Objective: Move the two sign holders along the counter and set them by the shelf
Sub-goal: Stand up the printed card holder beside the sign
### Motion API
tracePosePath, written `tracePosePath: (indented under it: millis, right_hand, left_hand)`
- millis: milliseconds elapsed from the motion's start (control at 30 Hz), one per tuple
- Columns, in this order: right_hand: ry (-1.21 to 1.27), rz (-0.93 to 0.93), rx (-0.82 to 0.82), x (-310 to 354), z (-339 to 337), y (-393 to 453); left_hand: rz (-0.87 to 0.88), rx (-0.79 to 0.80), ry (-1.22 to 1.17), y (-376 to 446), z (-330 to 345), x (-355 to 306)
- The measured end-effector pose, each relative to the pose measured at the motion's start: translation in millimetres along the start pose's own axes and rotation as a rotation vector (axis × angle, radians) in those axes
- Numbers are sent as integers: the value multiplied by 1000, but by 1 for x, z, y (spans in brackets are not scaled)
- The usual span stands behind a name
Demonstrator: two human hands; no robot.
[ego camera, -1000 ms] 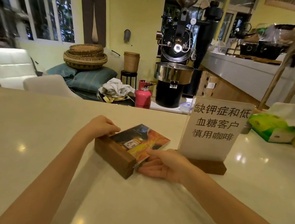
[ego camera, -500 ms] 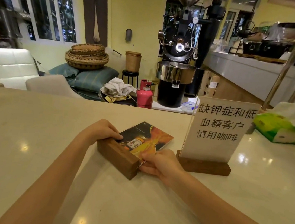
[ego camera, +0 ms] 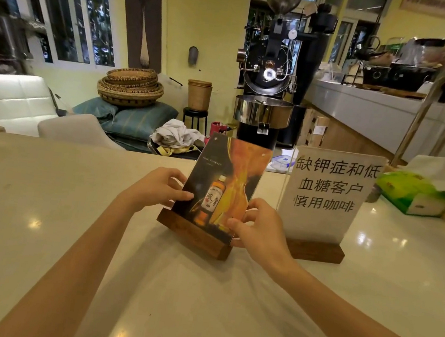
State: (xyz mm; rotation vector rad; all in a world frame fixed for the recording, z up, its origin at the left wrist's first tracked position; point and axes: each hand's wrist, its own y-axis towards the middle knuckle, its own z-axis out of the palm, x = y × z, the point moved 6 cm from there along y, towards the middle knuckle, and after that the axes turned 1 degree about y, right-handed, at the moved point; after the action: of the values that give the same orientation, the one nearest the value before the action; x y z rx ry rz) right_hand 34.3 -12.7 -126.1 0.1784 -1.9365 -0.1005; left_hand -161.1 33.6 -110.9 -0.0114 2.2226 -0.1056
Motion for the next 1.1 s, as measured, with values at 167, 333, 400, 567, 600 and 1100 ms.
tracePosePath:
  millis: [167, 333, 400, 567, 600, 1100]
  right_hand:
    - [-79, -120, -61, 4, -10, -11]
    - [-138, -206, -73, 3, -12, -21]
    - [-164, -227, -95, 3, -13, -23]
    - [-206, -249, -100, 5, -13, -27]
    - [-211, -250, -98, 5, -12, -28]
    - [-242, -233, 10, -5, -39, -33]
  left_hand:
    - [103, -37, 19, -3, 2, -8]
    - [191, -129, 121, -6, 2, -15]
    - [203, -144, 138, -7, 3, -15]
    - [212, -152, 143, -10, 2, -14]
    - [214, -151, 142, -11, 2, -15]
    - [240, -146, 45, -17, 3, -25]
